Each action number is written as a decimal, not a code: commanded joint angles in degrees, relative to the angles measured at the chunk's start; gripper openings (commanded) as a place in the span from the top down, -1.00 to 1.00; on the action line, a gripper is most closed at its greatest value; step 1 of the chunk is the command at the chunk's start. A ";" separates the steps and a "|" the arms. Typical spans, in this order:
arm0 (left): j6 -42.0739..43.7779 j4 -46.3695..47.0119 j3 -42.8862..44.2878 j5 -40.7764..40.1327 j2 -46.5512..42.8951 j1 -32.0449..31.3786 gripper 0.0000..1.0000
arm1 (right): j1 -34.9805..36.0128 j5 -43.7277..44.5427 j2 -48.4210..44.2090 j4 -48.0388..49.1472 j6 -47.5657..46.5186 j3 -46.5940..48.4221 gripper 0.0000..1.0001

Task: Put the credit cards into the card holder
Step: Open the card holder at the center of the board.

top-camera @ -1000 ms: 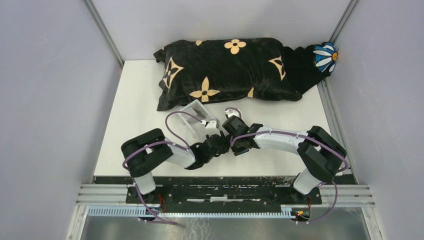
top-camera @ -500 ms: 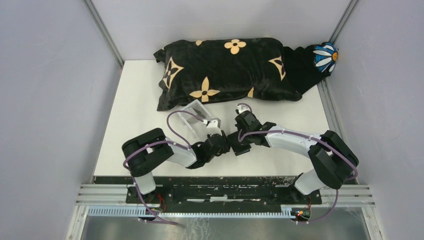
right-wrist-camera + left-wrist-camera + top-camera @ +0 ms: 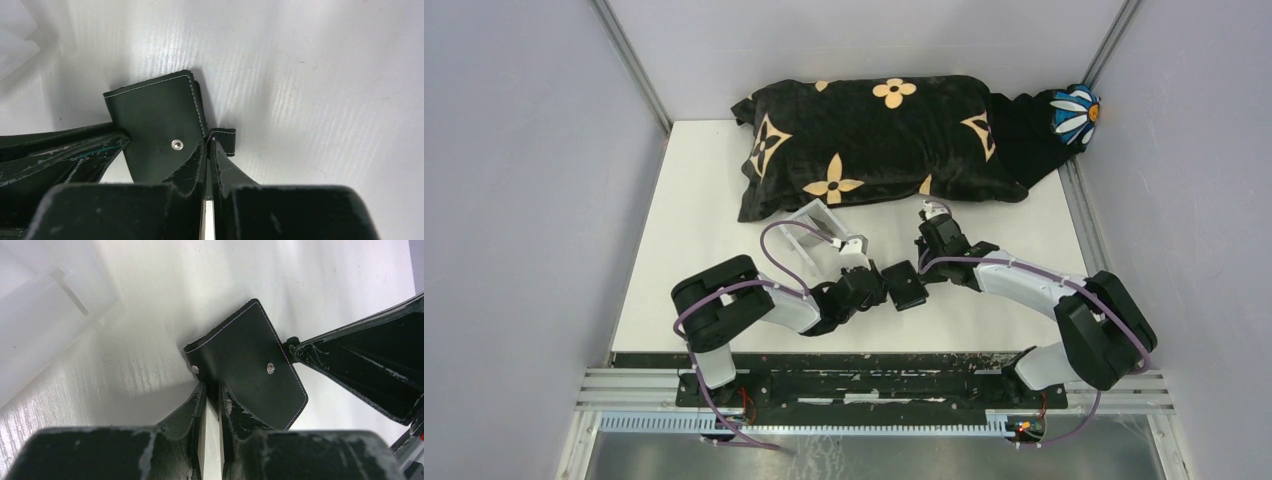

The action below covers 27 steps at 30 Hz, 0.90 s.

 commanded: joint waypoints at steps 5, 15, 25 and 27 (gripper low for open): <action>-0.48 -11.46 -0.78 -2.06 2.34 0.71 0.61 | -1.67 1.05 -2.24 -0.40 -0.58 -0.74 0.97; 5.51 -20.33 3.83 -7.77 -7.57 0.63 0.24 | -1.78 4.92 -2.72 -3.12 -1.59 0.51 0.98; 8.06 -27.94 4.13 -12.35 -22.14 -0.84 0.12 | -1.90 12.23 -5.11 -6.55 -2.90 1.50 0.87; 8.81 -30.84 5.02 -14.71 -24.89 -1.57 0.11 | -1.89 13.77 -5.07 -7.52 -3.54 2.55 0.84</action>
